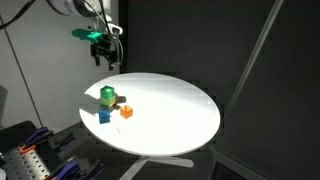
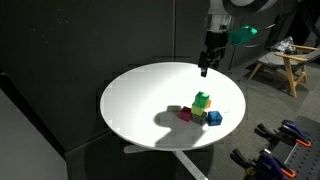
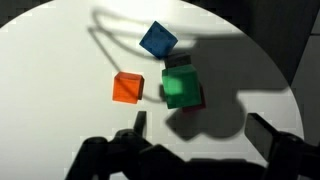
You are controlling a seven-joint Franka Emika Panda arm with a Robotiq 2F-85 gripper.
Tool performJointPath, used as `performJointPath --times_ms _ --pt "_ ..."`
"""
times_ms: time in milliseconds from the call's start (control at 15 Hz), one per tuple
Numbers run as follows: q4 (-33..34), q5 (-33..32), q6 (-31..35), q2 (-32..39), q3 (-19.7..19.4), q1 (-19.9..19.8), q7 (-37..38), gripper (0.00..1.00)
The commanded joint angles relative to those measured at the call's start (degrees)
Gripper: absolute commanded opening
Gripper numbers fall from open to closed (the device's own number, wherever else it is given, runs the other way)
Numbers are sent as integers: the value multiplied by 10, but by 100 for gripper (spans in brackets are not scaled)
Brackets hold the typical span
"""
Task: Put the dark green toy block on top of the orange toy block, then put it back on top of the light green toy block
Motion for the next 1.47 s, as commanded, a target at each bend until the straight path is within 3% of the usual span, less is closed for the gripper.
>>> performJointPath --times_ms 0,867,1400 --pt "21 -20 23 42 3 4 34 100" --pt "14 -83 70 113 -4 13 54 100" --pt "7 -68 64 112 -3 12 35 100"
